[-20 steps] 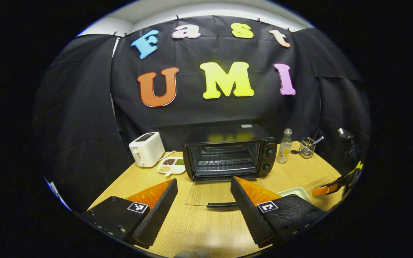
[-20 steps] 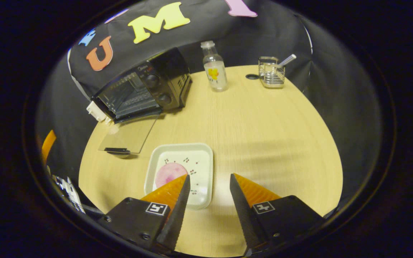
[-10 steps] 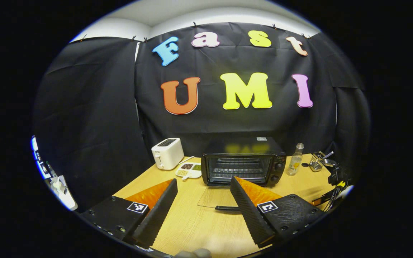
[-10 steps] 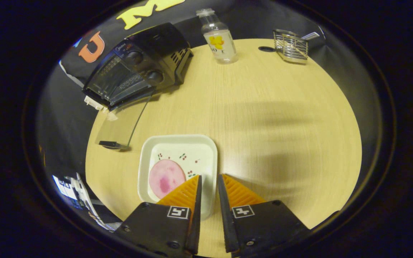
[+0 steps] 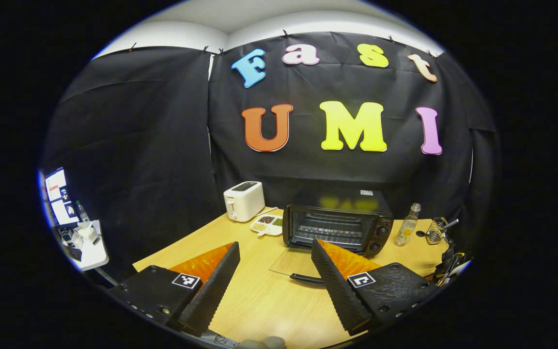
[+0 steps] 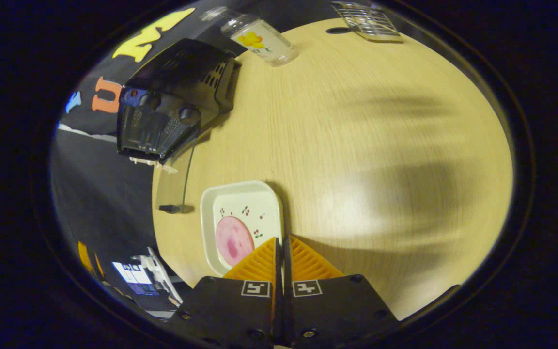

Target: Open the electric oven with the left hand, put the food in, and close the electric oven.

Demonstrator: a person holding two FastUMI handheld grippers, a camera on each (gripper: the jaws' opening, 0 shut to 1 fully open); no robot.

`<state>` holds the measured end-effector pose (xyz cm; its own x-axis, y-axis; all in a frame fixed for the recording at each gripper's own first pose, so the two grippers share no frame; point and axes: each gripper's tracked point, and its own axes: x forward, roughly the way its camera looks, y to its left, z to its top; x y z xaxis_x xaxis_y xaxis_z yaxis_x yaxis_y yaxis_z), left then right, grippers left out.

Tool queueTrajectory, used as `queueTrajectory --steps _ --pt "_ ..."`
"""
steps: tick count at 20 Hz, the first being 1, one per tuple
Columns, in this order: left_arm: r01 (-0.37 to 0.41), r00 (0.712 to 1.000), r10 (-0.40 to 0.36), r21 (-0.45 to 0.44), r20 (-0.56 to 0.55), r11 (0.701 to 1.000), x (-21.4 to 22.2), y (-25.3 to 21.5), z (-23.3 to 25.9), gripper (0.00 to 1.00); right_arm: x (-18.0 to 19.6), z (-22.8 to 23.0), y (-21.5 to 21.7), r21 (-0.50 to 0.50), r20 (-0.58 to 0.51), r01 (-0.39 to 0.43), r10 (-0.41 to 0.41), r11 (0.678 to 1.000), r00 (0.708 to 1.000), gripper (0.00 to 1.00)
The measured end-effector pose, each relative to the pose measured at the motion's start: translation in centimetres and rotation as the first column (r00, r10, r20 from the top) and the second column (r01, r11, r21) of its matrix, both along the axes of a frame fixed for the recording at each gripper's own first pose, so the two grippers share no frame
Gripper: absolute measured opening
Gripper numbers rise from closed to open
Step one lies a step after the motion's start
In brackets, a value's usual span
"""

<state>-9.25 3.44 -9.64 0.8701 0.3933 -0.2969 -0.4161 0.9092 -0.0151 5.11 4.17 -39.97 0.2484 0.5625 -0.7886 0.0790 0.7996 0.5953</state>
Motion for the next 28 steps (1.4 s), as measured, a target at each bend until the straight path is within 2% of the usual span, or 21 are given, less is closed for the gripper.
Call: queueTrajectory --steps 3,5,9,13,16,21,24,26,28 --pt "0.002 1.0 -0.002 0.026 -0.004 1.0 -0.2 0.3 0.7 0.95 0.1 0.4 -0.1 0.078 0.01 0.073 -0.074 0.994 0.997 0.04" --pt "0.02 1.0 -0.02 0.047 0.001 0.999 0.1 0.5 1.3 0.95 0.2 0.8 -0.2 0.094 0.023 0.12 -0.123 0.988 0.992 0.04" --pt "0.096 0.995 -0.097 0.06 0.021 0.994 1.6 1.2 1.4 0.95 0.1 3.0 -0.6 0.101 0.072 0.22 -0.228 0.97 0.971 0.04" --pt "0.201 0.978 -0.203 0.065 0.04 0.978 3.2 2.5 1.3 0.95 -0.5 6.4 0.2 0.117 0.128 0.331 -0.345 0.936 0.93 0.04" --pt "0.264 0.963 -0.267 0.064 0.044 0.962 4.3 4.2 0.6 0.95 -0.5 8.6 2.1 0.154 0.152 0.41 -0.432 0.899 0.889 0.04" --pt "0.343 0.937 -0.346 0.065 0.043 0.937 4.8 6.2 0.2 0.95 -0.1 10.6 8.1 0.221 0.158 0.513 -0.549 0.83 0.821 0.04" --pt "0.366 0.929 -0.369 0.064 0.041 0.928 4.6 7.3 0.4 0.95 0.7 11.0 12.3 0.272 0.122 0.573 -0.618 0.773 0.776 0.04" --pt "0.37 0.927 -0.373 0.062 0.04 0.927 4.5 7.8 0.5 0.95 1.2 10.8 14.7 0.277 0.106 0.596 -0.64 0.754 0.761 0.04" --pt "0.369 0.928 -0.372 0.058 0.04 0.928 4.2 8.3 0.7 0.95 1.8 10.5 17.1 0.28 0.094 0.597 -0.641 0.751 0.762 0.04"
